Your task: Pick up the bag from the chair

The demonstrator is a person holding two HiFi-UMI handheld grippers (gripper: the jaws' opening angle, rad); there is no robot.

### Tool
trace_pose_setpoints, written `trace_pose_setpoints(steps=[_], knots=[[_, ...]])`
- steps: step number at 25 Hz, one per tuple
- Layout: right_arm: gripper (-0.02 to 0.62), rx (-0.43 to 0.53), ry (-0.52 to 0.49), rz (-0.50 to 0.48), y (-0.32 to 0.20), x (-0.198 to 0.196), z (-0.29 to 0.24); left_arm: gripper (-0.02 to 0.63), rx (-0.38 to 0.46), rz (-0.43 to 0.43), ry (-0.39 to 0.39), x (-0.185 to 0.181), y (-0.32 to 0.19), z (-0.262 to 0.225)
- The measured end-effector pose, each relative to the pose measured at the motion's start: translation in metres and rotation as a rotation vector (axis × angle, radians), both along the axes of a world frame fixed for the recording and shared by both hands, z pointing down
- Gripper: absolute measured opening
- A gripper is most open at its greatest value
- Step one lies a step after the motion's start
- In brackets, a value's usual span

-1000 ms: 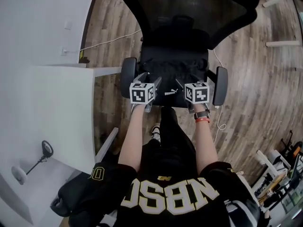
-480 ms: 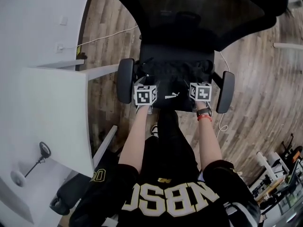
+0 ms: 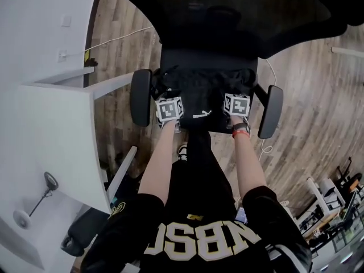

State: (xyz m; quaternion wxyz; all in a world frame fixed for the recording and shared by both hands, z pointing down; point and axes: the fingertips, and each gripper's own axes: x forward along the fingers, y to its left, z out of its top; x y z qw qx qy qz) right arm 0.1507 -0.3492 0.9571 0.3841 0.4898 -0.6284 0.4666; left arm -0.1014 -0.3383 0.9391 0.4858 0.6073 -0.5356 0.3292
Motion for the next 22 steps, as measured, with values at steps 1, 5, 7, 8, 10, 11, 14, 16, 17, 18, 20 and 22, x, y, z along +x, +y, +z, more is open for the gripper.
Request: trace_pose_setpoints(steps=[1,5,7,8,10,11,14,16,17,18,20,22], knots=[[0.293,-0.003,0.001,0.004,0.000,0.001,0.003,0.316,-0.009,-0.009,-0.007,-0.002,0.000,0.003],[0.159,-0.027,0.042,0.016,0.001,0.011,0.011,0.167,0.002,-0.039,-0.037,-0.011,-0.002,0.012],[0.130,-0.036,0.044,0.005,0.002,0.010,0.012,0.138,-0.011,-0.039,-0.023,-0.011,0.001,0.014],[0.119,-0.037,0.047,-0.006,0.003,0.008,0.011,0.112,-0.025,-0.034,-0.017,-0.011,0.004,0.015],[0.096,-0.036,0.050,-0.023,0.004,0.005,0.008,0.067,-0.029,-0.029,-0.004,-0.009,0.004,0.012],[0.084,-0.034,0.047,-0.025,0.005,0.004,0.006,0.060,-0.018,-0.027,0.002,-0.007,0.002,0.008],[0.058,-0.022,0.041,-0.009,0.006,0.004,-0.006,0.052,0.006,-0.022,0.012,-0.002,-0.001,-0.005],[0.052,-0.013,0.039,0.007,0.007,0.003,-0.015,0.051,0.013,-0.026,0.018,0.000,0.000,-0.014],[0.049,-0.007,0.038,0.013,0.009,0.003,-0.020,0.051,0.018,-0.027,0.021,0.001,0.000,-0.019],[0.049,-0.001,0.037,0.017,0.010,0.003,-0.025,0.049,0.026,-0.027,0.023,0.002,0.001,-0.024],[0.046,0.016,0.035,0.025,0.012,0.002,-0.037,0.048,0.046,-0.018,0.023,0.003,0.001,-0.035],[0.044,0.042,0.036,0.029,0.012,0.002,-0.051,0.048,0.069,0.002,0.020,0.005,-0.002,-0.047]])
